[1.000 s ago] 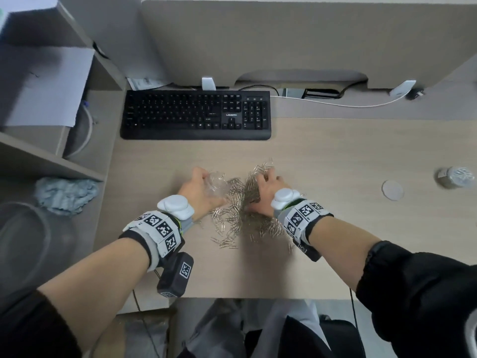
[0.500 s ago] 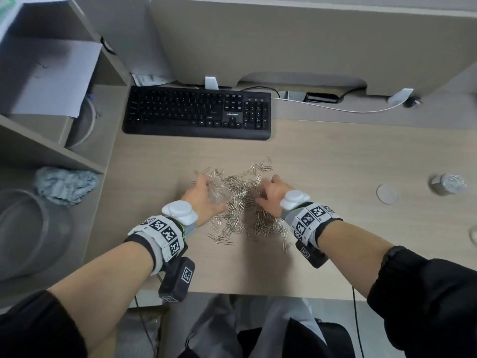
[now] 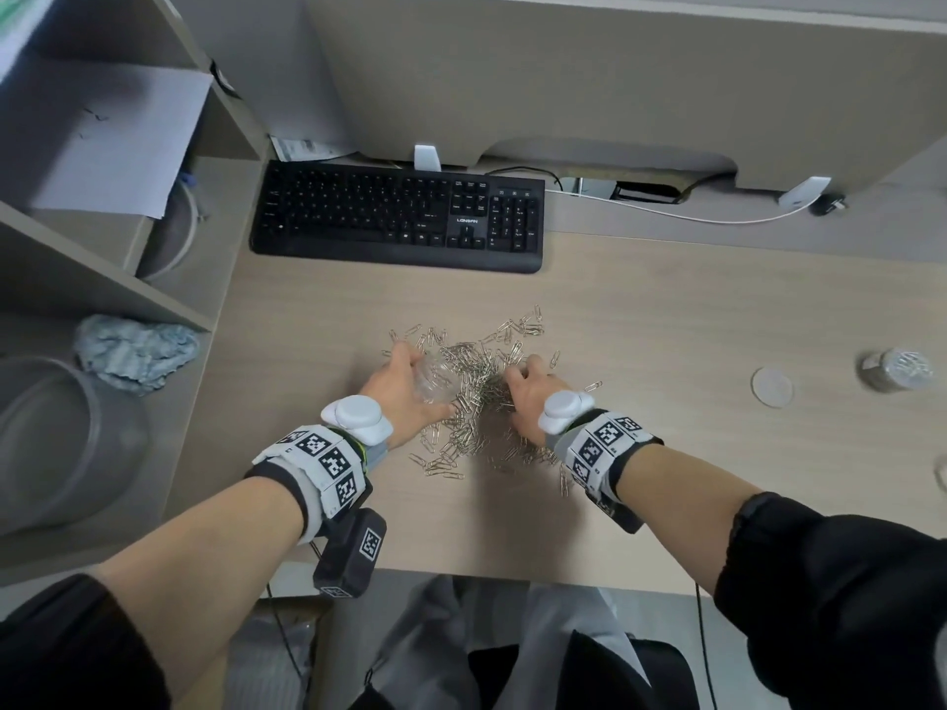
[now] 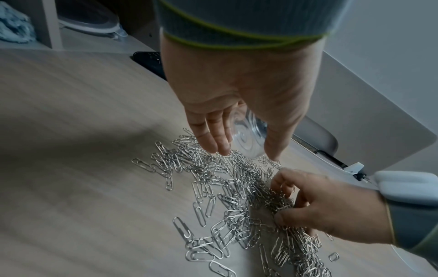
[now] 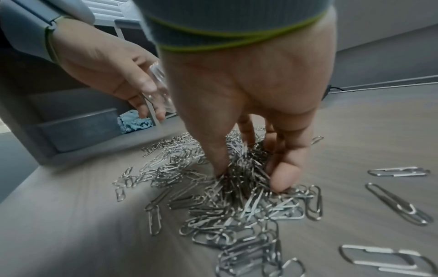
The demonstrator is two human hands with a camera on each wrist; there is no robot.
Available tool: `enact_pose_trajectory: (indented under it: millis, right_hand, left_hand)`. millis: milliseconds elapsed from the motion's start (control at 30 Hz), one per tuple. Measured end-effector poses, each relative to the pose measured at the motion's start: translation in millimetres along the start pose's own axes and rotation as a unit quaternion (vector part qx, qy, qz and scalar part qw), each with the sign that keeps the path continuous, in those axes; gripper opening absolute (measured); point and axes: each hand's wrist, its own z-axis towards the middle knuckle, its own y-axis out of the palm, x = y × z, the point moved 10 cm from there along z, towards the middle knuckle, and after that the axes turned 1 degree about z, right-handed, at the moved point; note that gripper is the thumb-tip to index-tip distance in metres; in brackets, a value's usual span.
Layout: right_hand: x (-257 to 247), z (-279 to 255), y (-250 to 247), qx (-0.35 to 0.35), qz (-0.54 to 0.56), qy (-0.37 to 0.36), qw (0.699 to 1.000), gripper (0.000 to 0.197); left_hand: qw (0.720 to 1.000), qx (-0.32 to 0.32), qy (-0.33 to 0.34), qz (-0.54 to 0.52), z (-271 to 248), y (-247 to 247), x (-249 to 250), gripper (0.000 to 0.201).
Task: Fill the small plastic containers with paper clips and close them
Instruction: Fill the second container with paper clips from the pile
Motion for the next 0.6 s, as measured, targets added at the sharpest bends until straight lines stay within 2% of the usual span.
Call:
enact_pose_trajectory:
  millis: [200, 267, 300, 367, 433, 533, 600]
  right_hand:
    - [5, 5, -6, -0.051, 0.068, -0.013, 0.996, 0.049]
    - [12, 3, -10, -0.099, 0.128, 0.011, 0.987, 0.033]
    - [19, 2, -15, -0.094, 0.182, 0.031, 0.978, 0.021]
    - [39, 0, -19, -0.057, 0.328, 0.081, 0.940, 0.027]
    - [54, -7, -13, -0.060, 0.452, 0.124, 0.881, 0.019]
    - [56, -14, -19, -0.069, 0.559, 0.131, 0.816, 0.019]
    - [53, -15, -29, -0.068, 0.592, 0.114, 0.795, 0.018]
  left_hand:
    - [1.000, -0.008, -0.013, 0.012, -3, 4, -3, 0.072]
    - [1.000, -0.011, -0.013, 0.011, -1, 7, -3, 0.069]
    - [1.000, -0.013, -0.010, 0.008, -1, 8, -2, 0.069]
    - [1.000, -0.013, -0.008, 0.006, 1, 10, 2, 0.071]
    - [1.000, -0.012, 0.005, 0.004, 3, 13, 10, 0.077]
    - [0.998, -0.028, 0.046, 0.016, 6, 23, 28, 0.062]
    - [0.996, -0.044, 0.070, 0.023, 7, 30, 40, 0.061]
